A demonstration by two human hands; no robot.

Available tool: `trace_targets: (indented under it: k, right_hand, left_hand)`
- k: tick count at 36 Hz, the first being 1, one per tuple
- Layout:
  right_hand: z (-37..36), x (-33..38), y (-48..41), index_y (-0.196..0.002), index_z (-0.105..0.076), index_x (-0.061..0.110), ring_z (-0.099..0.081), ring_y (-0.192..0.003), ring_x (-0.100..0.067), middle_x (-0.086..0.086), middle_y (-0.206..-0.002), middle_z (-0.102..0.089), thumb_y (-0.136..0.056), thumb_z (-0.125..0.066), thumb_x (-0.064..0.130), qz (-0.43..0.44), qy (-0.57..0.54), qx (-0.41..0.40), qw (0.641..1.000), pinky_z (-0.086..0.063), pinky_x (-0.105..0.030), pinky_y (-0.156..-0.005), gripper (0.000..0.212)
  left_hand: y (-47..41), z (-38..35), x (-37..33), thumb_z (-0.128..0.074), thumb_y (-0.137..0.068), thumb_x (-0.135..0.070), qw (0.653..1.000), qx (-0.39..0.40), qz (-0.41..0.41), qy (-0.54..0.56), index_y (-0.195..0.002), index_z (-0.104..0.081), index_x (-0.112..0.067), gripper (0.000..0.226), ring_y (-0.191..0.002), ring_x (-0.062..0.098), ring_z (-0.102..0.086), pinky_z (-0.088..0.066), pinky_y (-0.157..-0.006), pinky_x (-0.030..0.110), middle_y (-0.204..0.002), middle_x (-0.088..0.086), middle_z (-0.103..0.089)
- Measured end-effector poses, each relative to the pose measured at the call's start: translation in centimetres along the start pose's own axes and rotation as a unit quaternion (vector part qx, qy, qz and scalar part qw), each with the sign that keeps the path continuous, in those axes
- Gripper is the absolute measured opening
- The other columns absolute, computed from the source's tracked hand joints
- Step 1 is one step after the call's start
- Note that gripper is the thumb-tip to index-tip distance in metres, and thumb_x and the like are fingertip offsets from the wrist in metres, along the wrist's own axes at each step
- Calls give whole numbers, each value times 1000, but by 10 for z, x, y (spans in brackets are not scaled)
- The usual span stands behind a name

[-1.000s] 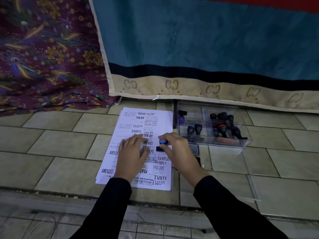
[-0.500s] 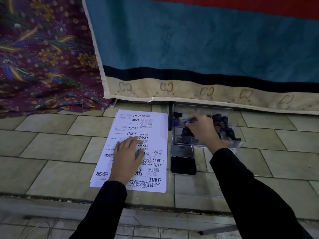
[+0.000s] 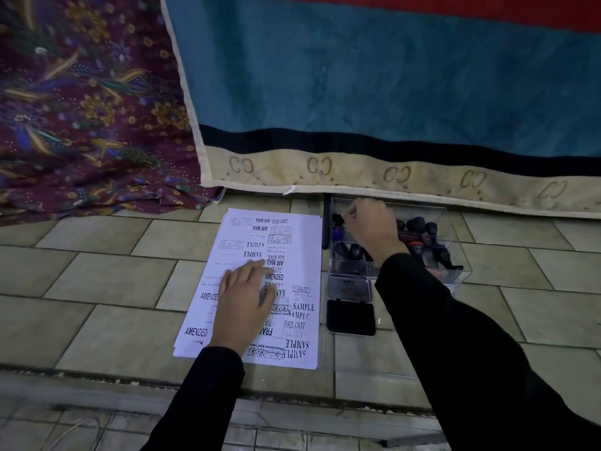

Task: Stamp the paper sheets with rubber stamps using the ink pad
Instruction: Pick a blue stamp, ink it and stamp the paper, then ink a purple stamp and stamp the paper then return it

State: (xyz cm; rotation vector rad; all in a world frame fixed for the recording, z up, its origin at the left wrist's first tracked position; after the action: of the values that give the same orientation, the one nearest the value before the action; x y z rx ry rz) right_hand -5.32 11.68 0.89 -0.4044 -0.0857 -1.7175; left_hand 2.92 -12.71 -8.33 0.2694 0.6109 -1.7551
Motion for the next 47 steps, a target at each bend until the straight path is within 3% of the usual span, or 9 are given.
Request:
trace_targets:
  k: [5, 9, 14, 21, 25, 32, 40, 43, 47]
  right_hand:
    - [-13, 5, -13, -82, -54, 13, -57, -97, -28, -8, -99, -64, -90, -45, 33, -67, 76, 97, 990, -33, -43, -94, 24]
    - [-19, 4, -13, -65, -49, 15, -52, -79, -25, -2, -76, -58, -86, -51, 27, -123, 42, 135, 982, -29, -46, -103, 24]
    - [-20, 3, -11, -77, -60, 14, -48, -73, -22, -2, -75, -55, -83, -54, 27, -183, -7, 145, 972, -21, -50, -107, 15]
    - [-20, -1, -8, -59, -50, 15, -44, -58, -17, 1, -61, -53, -83, -55, 49, -192, -69, 116, 972, -25, -47, -102, 41]
    - [-16, -6, -10, -58, -49, 16, -53, -70, -23, 2, -60, -53, -78, -61, 51, -191, -113, 69, 972, -27, -45, -98, 42]
    - [17, -15, -6, -85, -65, 15, -57, -74, -14, 1, -78, -61, -81, -65, 21, -104, -251, -56, 961, -42, -22, -62, 7]
    - [47, -7, 70, -110, -60, 21, -62, -82, -2, 8, -96, -63, -82, -69, 18, -9, -314, -21, 949, -50, -10, -71, 29]
    - [43, -7, 103, -101, -63, 22, -61, -68, 5, 7, -86, -63, -78, -73, 19, 13, -288, 0, 957, -48, -4, -62, 24]
    - [27, -7, 133, -99, -68, 19, -63, -71, -8, 1, -94, -62, -75, -77, 15, 73, -226, 32, 971, -54, -19, -71, 26]
  left_hand:
    - [0, 0, 0, -44, -91, -35, 1000, -4, 0, 5, -117, -55, -29, 29, -132, 9, -33, -11, -116, 37, -136, -11, -48]
    - [-1, 0, 1, -44, -90, -34, 1000, -3, 1, 3, -117, -56, -29, 30, -131, 9, -33, -10, -116, 36, -136, -11, -48]
    - [-2, 0, 0, -44, -90, -34, 1000, -3, 2, 0, -117, -55, -29, 30, -131, 9, -33, -8, -115, 34, -136, -11, -47]
    - [-1, 1, -1, -41, -89, -38, 1000, -5, 3, 3, -117, -56, -29, 33, -132, 8, -33, -7, -115, 33, -136, -12, -48]
    - [-1, 2, -1, -42, -88, -38, 1000, -5, 6, 14, -117, -56, -29, 33, -131, 9, -34, -7, -115, 32, -136, -12, -47]
    - [-3, 4, 0, -43, -86, -43, 1000, -5, 10, 24, -114, -57, -32, 34, -126, 8, -39, -10, -114, 34, -134, -14, -48]
    - [-6, 6, -12, -55, -89, -30, 998, -3, -1, -63, -115, -57, -27, 27, -131, 13, -36, -12, -114, 42, -132, -8, -51]
    - [-1, 7, -27, -47, -86, -50, 999, 1, -47, -10, -117, -56, -29, 38, -131, 7, -33, -13, -115, 40, -133, -13, -49]
    - [9, -1, -57, -44, -78, -72, 991, 58, -113, 52, -123, -50, -35, 59, -135, 1, -25, -13, -116, 36, -138, -19, -41]
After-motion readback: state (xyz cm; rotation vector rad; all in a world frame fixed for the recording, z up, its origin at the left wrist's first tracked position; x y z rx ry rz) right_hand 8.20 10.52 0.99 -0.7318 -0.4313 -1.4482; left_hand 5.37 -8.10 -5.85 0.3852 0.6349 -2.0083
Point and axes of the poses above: each hand's wrist, its own y-axis away from the middle knuckle, its own z-axis out of the back of the hand, x = y × z, the point moved 4 cm from there along -y, towards the middle knuckle
